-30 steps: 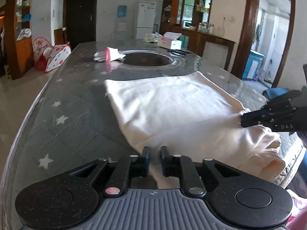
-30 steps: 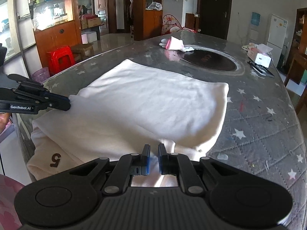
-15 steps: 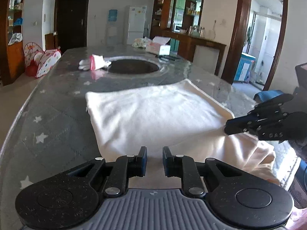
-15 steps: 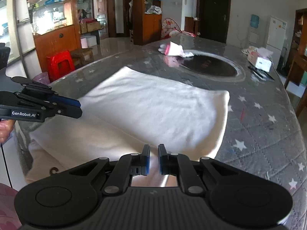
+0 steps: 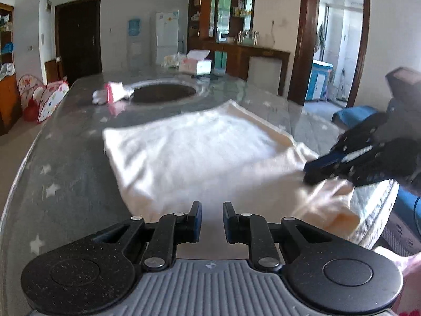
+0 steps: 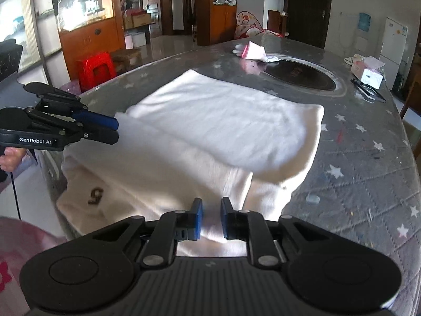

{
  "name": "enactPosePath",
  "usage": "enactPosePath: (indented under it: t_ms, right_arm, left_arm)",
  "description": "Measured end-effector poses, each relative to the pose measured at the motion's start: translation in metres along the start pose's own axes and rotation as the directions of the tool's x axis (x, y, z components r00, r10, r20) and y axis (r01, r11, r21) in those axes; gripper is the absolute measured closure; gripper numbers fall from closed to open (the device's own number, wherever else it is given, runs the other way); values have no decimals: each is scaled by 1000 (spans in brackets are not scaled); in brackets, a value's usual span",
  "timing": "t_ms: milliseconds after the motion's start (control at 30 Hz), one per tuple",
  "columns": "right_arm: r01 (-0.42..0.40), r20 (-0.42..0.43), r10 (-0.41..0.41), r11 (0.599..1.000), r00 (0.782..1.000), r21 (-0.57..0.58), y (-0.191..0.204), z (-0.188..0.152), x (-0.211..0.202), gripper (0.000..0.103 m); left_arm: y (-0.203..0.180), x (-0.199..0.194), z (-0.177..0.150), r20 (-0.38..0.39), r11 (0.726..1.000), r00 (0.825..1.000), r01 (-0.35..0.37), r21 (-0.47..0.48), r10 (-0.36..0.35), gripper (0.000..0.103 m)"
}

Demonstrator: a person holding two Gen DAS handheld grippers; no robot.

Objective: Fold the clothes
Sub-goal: 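Grasp the sweatshirt edge near the printed number with the left gripper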

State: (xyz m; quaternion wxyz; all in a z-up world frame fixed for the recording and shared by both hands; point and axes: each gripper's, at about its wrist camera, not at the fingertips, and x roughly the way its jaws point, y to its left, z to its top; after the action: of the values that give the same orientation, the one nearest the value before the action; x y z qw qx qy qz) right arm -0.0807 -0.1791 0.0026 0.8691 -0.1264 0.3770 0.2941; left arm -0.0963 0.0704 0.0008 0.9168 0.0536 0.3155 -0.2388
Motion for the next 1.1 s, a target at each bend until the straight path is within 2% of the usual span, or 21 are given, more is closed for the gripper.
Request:
enactPosePath:
  t_ms: [133, 267, 367, 433, 533, 767, 900, 1100]
  right_arm:
    - [2, 1, -2, 1000, 1000, -24, 4, -1, -7, 88]
    - [7, -12, -8, 999, 1000, -48, 8, -6, -7, 86]
    - [6, -4, -6, 999, 1000, -50, 9, -7, -10, 86]
    - [5, -2, -5, 999, 1000, -53, 10, -8, -12, 86]
    - [5, -3, -6, 998, 1000, -64, 12, -10, -12, 85]
    - [8, 18, -7, 998, 1000, -56, 10, -10, -25, 85]
    - [17, 14, -16, 998, 1000, -63, 10, -14, -32, 75]
    - [25, 6, -25, 995, 1000, -94, 15, -23, -45, 74]
  left_arm:
    - [0, -2, -8, -15, 1000, 1000, -10, -9, 10, 81]
    - [-5, -7, -12, -18, 999, 999, -27, 24, 27, 80]
    - [-7, -18, -14, -18, 998, 1000, -8, 57, 9, 80]
    - [-9, -26, -16, -16, 996, 1000, 6, 85, -5, 72]
    - [-13, -38, -21, -17, 989, 1000, 24, 147, -21, 66]
    - [-36, -47, -37, -35, 951, 999, 22, 308, -12, 66]
    - [-51, -45, -42, -18, 921, 999, 36, 387, -32, 66]
    - [-64, -37, -45, -6, 894, 999, 43, 446, -46, 66]
